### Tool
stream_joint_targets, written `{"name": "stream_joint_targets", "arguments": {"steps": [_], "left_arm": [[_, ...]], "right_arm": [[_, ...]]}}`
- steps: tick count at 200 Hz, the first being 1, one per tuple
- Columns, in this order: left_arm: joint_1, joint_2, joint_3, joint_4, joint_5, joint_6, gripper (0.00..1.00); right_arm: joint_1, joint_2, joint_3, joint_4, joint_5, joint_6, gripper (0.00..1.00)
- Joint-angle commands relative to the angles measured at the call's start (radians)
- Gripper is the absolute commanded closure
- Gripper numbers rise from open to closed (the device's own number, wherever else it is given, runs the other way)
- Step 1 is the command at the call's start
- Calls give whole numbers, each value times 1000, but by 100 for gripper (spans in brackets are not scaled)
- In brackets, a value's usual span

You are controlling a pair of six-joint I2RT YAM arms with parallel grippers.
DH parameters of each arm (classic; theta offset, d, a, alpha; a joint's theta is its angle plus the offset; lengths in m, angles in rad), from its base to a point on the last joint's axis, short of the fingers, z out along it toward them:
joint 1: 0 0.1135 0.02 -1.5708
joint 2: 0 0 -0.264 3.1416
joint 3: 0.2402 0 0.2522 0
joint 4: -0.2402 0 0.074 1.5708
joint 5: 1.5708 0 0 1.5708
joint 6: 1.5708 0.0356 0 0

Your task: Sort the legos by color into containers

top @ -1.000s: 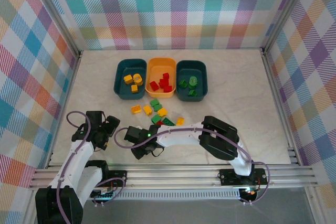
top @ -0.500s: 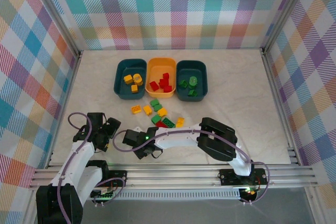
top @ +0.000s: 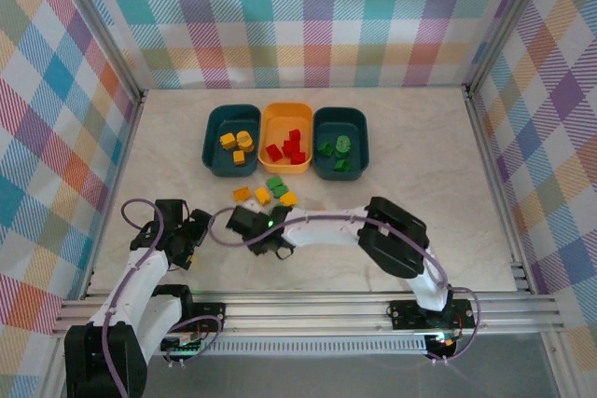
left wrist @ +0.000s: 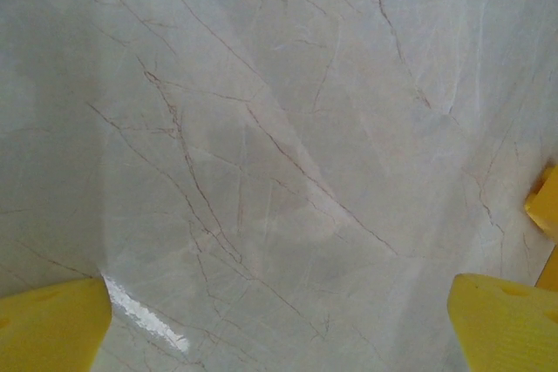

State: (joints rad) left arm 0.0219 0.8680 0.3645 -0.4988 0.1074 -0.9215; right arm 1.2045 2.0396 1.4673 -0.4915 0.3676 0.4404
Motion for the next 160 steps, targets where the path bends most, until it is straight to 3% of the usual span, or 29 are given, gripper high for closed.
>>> {"name": "stream_joint_targets", "arguments": {"steps": [1,34,81,112,138,151,160], "left_arm": [[-20,22,-25,159,137,26,0],[-160,88,9,271,184,73,3],[-350,339,140,276,220,165,3],[-378,377,166,280,214,162,2],[-378,386,205,230,193,191,1],[-378,394,216,229,195,195,0],[-379,399,219,230,201,193,0]], "right_arm": [[-134,-97,49,51,29,-72,58],[-321,-55,179,53,-25,-88,58],[-491,196,508,-53,-91,-135,59],[-521,374,780,-199,-100,-184,58],[-537,427,859,-231,-115,-187,56],[-542,434,873,-236,-116,-189,52],[-543,435,880,-240,-110,-191,43]]}}
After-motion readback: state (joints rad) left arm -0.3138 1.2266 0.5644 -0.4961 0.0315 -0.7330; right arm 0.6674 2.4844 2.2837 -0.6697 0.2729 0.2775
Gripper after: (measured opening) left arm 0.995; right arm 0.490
